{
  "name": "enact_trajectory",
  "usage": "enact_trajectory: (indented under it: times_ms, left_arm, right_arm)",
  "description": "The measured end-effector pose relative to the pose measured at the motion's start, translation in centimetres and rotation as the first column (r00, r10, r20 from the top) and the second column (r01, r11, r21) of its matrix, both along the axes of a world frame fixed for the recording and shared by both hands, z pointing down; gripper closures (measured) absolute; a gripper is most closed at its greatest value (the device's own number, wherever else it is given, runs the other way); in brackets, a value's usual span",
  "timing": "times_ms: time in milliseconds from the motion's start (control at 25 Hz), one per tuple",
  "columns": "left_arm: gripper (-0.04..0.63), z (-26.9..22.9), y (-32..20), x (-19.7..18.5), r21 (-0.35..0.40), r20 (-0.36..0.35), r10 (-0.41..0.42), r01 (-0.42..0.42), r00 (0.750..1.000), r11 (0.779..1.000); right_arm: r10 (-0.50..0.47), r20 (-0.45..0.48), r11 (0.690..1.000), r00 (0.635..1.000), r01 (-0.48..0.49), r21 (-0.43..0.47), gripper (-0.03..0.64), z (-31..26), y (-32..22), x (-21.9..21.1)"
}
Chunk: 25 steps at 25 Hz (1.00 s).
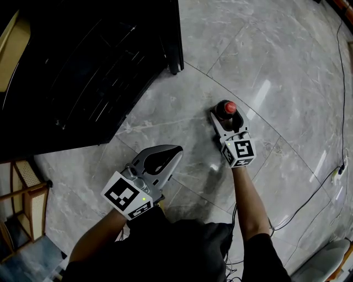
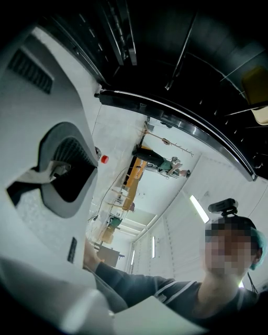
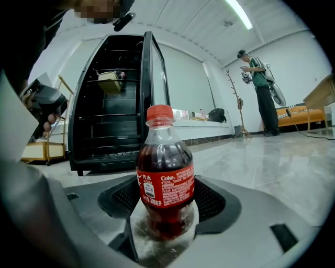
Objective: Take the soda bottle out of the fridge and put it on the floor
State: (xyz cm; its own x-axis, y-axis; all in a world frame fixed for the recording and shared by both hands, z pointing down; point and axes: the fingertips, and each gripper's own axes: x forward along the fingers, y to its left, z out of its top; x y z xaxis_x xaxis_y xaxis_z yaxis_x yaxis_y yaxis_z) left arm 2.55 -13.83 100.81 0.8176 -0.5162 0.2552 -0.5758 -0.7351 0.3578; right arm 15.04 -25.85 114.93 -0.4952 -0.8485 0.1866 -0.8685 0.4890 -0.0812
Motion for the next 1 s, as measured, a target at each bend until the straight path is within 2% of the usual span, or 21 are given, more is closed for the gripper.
enact_trajectory:
  times_ms: [320, 600, 800, 1000]
  left_arm:
    - [0.589, -0.5, 0.1, 0.2, 0.010, -0.011, 0.006, -0.006, 1.000, 1.000]
    - [0.589, -4.0, -0.3, -0.4, 0.054, -0.003, 0.037, -0.037, 0.999, 0.998]
    - [0.589, -9.6, -1.7, -0.8, 0.047, -0.008, 0.019, -0.019, 1.000, 0.999]
    - [0.589, -20.5, -2.7, -0.8, 0.016, -0.026, -0.004, 0.005, 1.000, 1.000]
  right_arm:
    - [0.001, -0.005, 1.000, 1.000, -0.001, -0.024, 0.295, -0.5, 0.7, -0.1]
    - [-0.020, -0.030, 1.000, 0.999, 0.020, -0.008, 0.293, -4.5, 1.4, -0.4]
    - [-0.036, -0.048, 0.999, 0.998, 0.036, -0.011, 0.295, -12.0, 1.3, -0.3]
    - [-0.051, -0.057, 0.999, 0.997, 0.050, -0.020, 0.295, -24.0, 1.2, -1.3]
